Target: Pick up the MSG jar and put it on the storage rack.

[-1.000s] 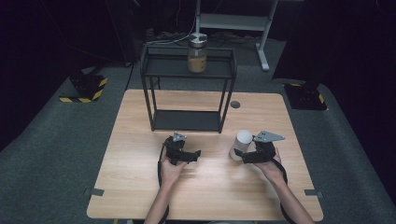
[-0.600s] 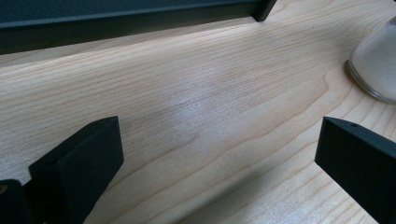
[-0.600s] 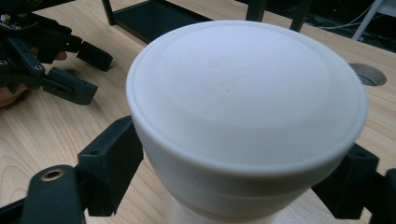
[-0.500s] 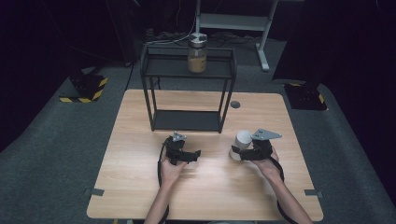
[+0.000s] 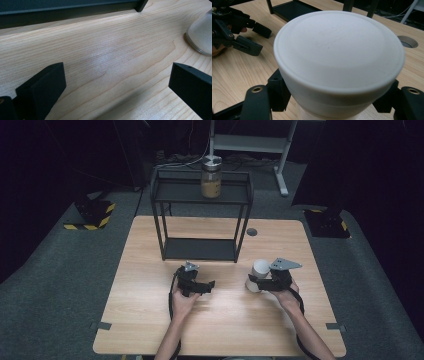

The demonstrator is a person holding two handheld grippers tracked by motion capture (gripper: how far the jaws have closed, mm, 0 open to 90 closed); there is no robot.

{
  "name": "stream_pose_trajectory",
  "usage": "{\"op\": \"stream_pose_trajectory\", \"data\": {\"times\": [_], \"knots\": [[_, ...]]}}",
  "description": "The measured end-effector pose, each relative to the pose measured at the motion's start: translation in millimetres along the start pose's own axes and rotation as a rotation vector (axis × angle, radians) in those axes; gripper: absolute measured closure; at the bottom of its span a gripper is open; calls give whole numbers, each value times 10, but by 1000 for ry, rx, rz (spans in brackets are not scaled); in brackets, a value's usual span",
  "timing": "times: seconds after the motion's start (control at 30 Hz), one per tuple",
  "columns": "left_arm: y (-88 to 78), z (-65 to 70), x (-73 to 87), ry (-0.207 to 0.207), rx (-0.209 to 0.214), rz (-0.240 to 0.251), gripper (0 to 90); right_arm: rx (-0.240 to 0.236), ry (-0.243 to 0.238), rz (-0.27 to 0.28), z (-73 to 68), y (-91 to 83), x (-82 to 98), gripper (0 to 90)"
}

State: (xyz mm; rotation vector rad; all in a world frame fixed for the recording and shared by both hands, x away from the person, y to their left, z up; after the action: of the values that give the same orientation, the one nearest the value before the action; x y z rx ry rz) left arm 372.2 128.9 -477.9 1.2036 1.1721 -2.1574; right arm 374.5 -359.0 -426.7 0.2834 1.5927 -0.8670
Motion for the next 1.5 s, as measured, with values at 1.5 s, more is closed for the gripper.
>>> {"op": "stream_pose_trajectory", "data": {"times": [1.5], "knots": [[-3,-4,-1,-2,0,0,12,14,-47,10,-48,-43,-30,352]]}}
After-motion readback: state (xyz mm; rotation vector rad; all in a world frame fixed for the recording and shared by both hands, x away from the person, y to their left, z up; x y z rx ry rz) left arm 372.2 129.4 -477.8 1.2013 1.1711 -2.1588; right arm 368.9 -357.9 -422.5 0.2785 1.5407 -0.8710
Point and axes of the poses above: each handheld gripper's, and its own axes: y roughly forward along the jaws, x roughly out of its underside, z roughly to its right, the point moved 1 cm from there along y, roughly forward along the jaws, and after that the axes turned 8 degrees about z, right-handed, at the moved point
